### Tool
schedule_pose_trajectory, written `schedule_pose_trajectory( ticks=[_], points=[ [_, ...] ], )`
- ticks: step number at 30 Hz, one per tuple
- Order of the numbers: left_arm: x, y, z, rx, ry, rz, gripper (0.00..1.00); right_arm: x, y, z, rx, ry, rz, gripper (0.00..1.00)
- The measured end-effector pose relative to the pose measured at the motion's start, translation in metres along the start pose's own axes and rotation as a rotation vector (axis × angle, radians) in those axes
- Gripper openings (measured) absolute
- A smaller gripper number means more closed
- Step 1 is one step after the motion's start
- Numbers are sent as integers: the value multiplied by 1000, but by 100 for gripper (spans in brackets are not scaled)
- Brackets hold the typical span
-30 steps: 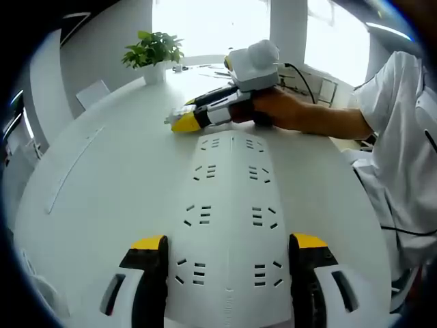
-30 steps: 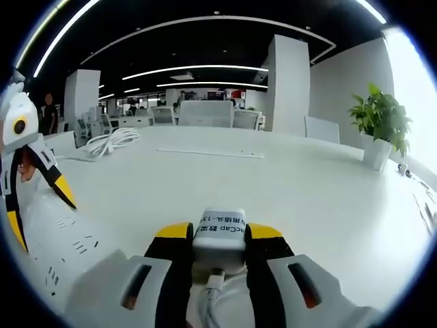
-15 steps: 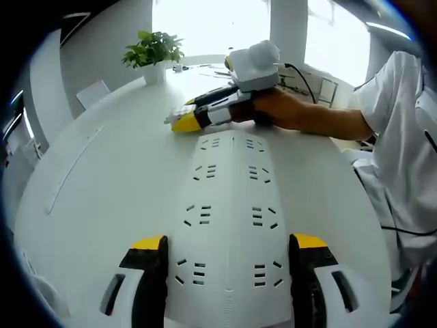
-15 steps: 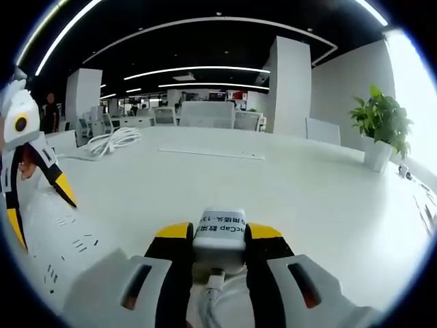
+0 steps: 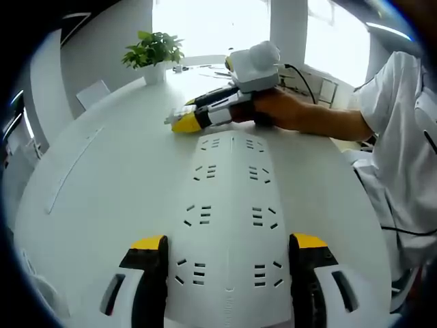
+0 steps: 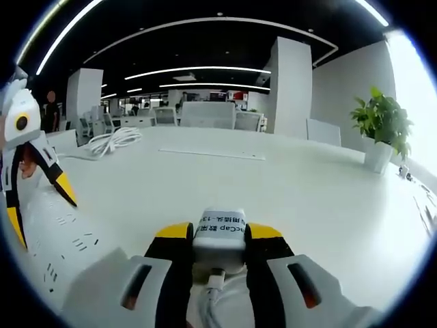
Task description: Straighten the power strip on the desk, plug the charger into it
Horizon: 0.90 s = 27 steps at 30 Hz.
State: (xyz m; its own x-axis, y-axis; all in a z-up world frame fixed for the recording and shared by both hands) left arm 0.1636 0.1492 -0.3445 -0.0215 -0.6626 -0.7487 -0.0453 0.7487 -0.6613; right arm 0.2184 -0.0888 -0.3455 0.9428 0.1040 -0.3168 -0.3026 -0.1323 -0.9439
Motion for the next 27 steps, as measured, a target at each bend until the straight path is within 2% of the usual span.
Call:
schedule_pose_trajectory(
  ticks=[19,24,27],
  points=[
    [0,0,0,-2,-1,-9,73,0,1,1,-23,-5,3,29],
    [0,0,0,-2,-2,-7,73,-1,2,4,-83,-10,10,29],
    [0,0,0,-2,-3,-7,73,-2,2,4,-78,-12,11,29]
  ],
)
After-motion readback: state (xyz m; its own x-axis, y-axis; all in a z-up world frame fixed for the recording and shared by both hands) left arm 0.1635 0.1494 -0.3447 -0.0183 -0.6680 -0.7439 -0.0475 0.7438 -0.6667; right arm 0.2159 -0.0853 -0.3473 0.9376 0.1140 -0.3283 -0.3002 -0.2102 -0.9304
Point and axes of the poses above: the point that each gripper's makers call its tool centre point, and the gripper's own axes: x roughly forward along the fingers, z roughly to its left, y roughly out of its underside, the point moved 5 cm from there along -x, roughly backward along the fingers, and after that the axes turned 1 degree about x, right-handed, at the moved point
